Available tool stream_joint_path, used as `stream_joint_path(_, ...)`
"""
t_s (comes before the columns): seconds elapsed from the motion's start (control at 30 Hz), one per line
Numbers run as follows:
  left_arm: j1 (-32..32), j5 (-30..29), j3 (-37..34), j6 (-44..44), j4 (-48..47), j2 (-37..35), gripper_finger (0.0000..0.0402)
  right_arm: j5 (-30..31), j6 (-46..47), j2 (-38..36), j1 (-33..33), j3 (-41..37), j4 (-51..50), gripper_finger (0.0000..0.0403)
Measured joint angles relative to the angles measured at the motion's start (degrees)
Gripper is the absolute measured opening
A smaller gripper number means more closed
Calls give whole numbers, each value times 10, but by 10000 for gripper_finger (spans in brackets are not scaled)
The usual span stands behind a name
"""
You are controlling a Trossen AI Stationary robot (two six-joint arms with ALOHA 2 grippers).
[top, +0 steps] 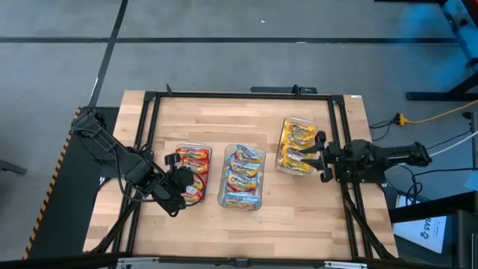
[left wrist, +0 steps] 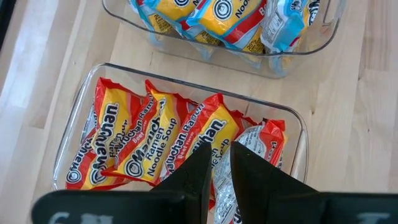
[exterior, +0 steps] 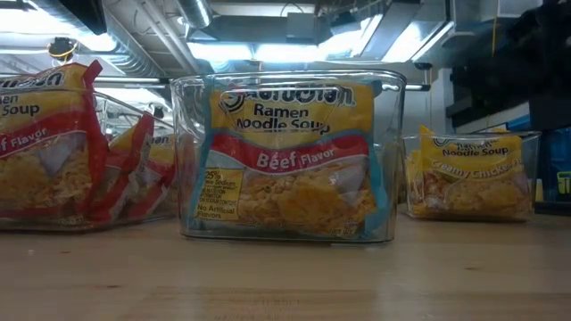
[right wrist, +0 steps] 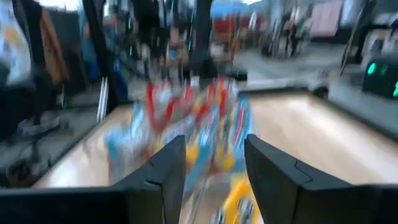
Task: Sort Maruchan noodles
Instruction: Return to Home Position
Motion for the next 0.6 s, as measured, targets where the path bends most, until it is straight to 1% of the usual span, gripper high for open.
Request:
stream_joint_path(0.07, 0, 0, 0, 0, 0, 0, 53, 6, 0, -16, -3, 0, 10, 161)
stream_joint_path(0.2, 0, 0, 0, 0, 2, 0, 53, 6, 0, -5, -2, 4, 44, 161)
stream_joint_path(0.6, 0, 0, 0, 0, 4, 0, 53, 4, 0, 0, -2, 3, -8, 161)
